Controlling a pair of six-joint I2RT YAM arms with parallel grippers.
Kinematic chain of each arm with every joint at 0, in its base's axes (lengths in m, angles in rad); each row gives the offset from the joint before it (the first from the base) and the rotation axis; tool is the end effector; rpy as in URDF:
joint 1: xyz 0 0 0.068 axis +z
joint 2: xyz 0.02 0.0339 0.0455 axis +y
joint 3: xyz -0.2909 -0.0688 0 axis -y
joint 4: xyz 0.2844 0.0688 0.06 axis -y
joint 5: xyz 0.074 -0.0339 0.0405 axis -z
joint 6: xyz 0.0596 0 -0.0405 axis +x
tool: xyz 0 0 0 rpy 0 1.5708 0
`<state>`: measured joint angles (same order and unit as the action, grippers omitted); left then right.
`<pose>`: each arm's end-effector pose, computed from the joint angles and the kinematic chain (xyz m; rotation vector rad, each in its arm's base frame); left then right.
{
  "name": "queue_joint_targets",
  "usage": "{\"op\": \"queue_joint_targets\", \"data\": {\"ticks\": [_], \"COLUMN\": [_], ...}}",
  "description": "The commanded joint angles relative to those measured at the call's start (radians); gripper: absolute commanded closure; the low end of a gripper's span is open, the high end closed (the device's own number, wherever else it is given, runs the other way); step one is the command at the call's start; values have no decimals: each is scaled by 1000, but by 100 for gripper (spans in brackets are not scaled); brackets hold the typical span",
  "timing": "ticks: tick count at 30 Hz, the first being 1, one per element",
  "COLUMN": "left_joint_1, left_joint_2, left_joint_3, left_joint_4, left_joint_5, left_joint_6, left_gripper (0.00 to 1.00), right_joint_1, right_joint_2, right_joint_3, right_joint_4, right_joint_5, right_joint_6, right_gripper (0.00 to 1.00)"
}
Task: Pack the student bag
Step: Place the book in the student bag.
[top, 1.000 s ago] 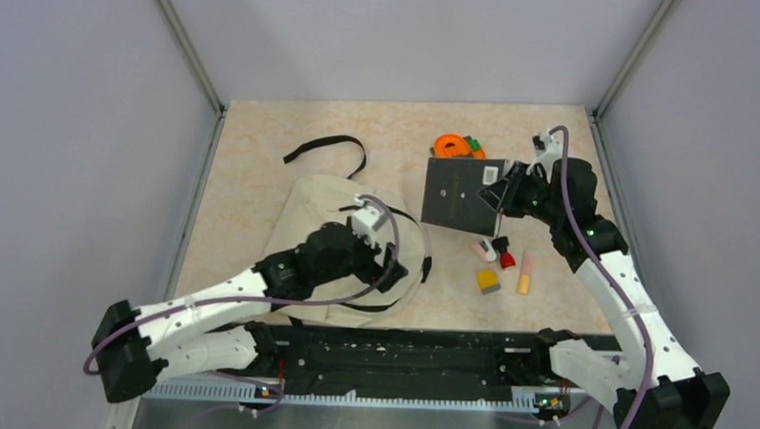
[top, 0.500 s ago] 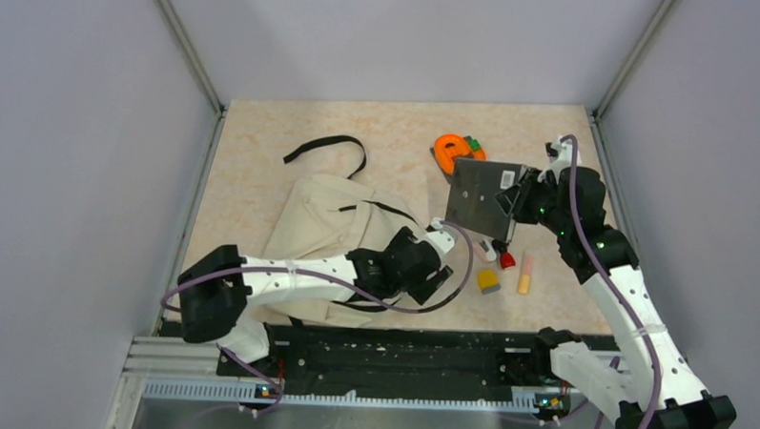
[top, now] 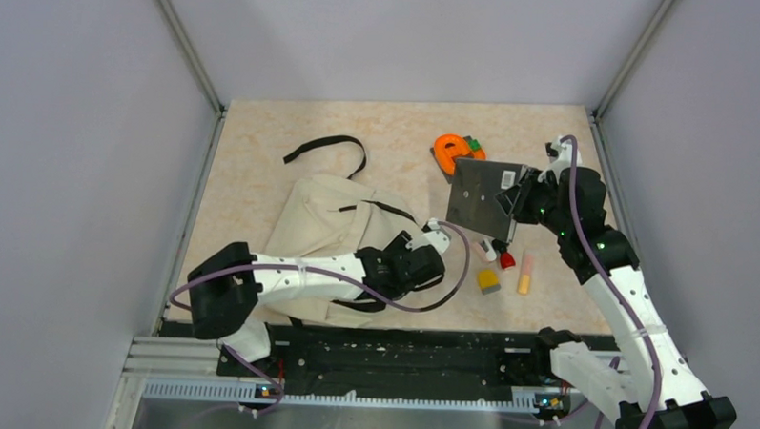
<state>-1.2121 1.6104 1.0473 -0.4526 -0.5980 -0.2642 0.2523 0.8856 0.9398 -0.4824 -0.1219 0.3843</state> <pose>0.1610 -0.3337 0.1983 0.8859 2.1778 0.0850 0.2284 0.0664 0.3588 0.0545 2.0345 0.5270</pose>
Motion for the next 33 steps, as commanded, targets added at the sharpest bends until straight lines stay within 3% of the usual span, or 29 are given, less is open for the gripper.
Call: {"op": "queue_joint_targets", "data": {"ticks": [1, 6, 8, 13, 16, 20, 24, 33], "left_joint_1": [0, 3, 7, 11, 11, 12, 48, 121], "left_joint_2": [-92, -117, -116, -112, -208, -438, -636, -767], "left_joint_3": [39, 36, 30, 48, 27, -47, -155, -185], "left_joint_4": [-19, -36, -41, -119, -115, 19, 189, 159], "left_joint_5": [-62, -88, -98, -219, -311, -352, -269, -112], "left_joint_6": [-21, -26, -28, -104, -144, -118, -60, -79], "left_gripper": [42, 42, 48, 100, 100, 100, 100, 100], "right_joint_1": [-4, -5, -4, -5, -4, -5, 1, 108], "right_joint_2": [-34, -39, -43, -62, -87, -136, -167, -276], "right_joint_3": [57, 55, 54, 54, 39, -27, -136, -308], "right_joint_4": [123, 110, 107, 88, 66, 96, 170, 325], "right_joint_5": [-12, -3, -3, -14, -12, -95, -232, -212], "right_joint_6": [0, -6, -5, 15, 78, 248, 456, 742], "right_gripper": [100, 100, 100, 100, 100, 100, 100, 100]}}
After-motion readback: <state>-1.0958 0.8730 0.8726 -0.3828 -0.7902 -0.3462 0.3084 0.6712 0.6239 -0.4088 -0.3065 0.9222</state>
